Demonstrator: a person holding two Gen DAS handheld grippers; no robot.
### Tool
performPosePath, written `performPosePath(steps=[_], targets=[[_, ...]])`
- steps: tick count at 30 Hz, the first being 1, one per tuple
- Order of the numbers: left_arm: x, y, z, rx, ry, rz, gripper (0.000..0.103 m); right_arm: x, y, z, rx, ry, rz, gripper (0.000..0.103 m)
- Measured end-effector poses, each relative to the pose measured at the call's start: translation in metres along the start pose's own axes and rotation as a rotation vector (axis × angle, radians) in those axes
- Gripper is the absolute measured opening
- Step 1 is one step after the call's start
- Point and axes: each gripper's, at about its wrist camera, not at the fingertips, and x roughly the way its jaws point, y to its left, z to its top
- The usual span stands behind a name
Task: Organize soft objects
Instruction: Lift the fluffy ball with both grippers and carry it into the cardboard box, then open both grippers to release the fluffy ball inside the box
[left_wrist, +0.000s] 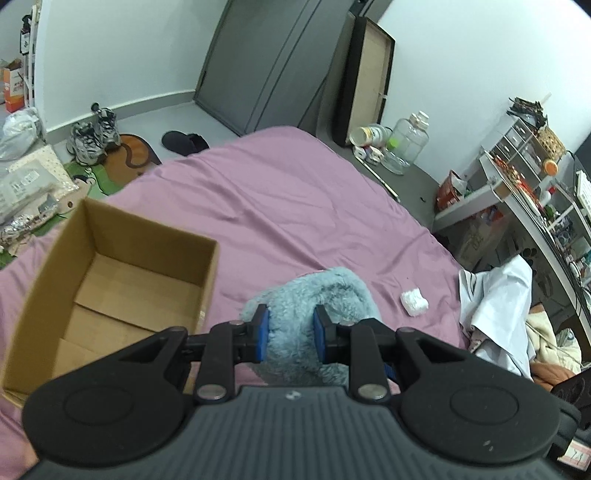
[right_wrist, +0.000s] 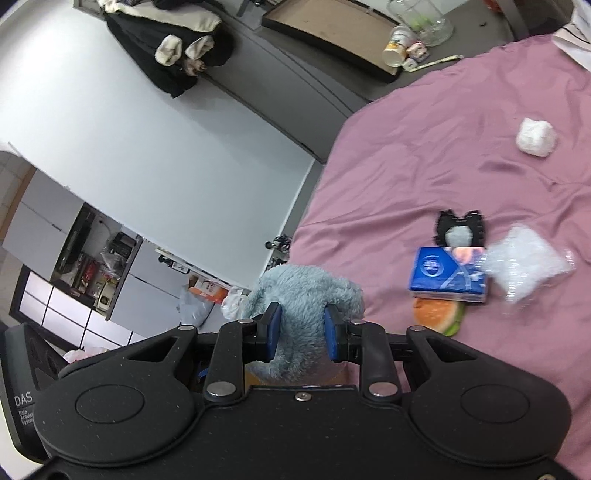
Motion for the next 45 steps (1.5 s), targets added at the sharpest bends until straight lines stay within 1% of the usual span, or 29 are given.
performPosePath(steps=[4, 9, 14, 22, 30, 35, 38, 40, 42, 44, 45], targets=[[-0.008, 0.016, 0.010, -0.014, -0.021, 0.019, 0.023, 0.011, 0.013, -0.005, -0.011, 0.006, 0.025, 0.025], [-0.013, 0.043, 0.021, -0.038, -0.041, 0.047, 0.023, 0.034, 0.032, -0.014, -0.028, 0.036, 0.062, 0.025], [-0.014, 0.066, 0.030, -0.056, -0.045, 0.068, 0.023, 0.053, 0.043, -0.021, -0.029, 0.065, 0.087, 0.025], [-0.006, 0.103, 0.042, -0.078, -0.038, 0.092, 0.023, 0.083, 0.055, -0.029, -0.026, 0.105, 0.101, 0.025], [0.013, 0.138, 0.047, -0.102, -0.010, 0.114, 0.024, 0.113, 0.066, -0.042, -0.040, 0.142, 0.068, 0.025], [0.023, 0.152, 0.048, -0.112, 0.006, 0.120, 0.024, 0.122, 0.074, -0.047, -0.086, 0.142, 0.034, 0.027], [0.031, 0.158, 0.048, -0.121, 0.027, 0.117, 0.024, 0.126, 0.078, -0.051, -0.104, 0.139, 0.004, 0.029], [0.031, 0.160, 0.047, -0.123, 0.021, 0.129, 0.026, 0.126, 0.079, -0.052, -0.110, 0.132, -0.012, 0.030], [0.031, 0.159, 0.047, -0.113, 0.014, 0.135, 0.028, 0.124, 0.079, -0.052, -0.106, 0.132, -0.008, 0.031], [0.029, 0.157, 0.048, -0.109, 0.016, 0.131, 0.031, 0.122, 0.080, -0.052, -0.103, 0.134, -0.001, 0.038], [0.028, 0.157, 0.048, -0.108, 0.017, 0.131, 0.032, 0.120, 0.080, -0.051, -0.104, 0.131, -0.005, 0.044]])
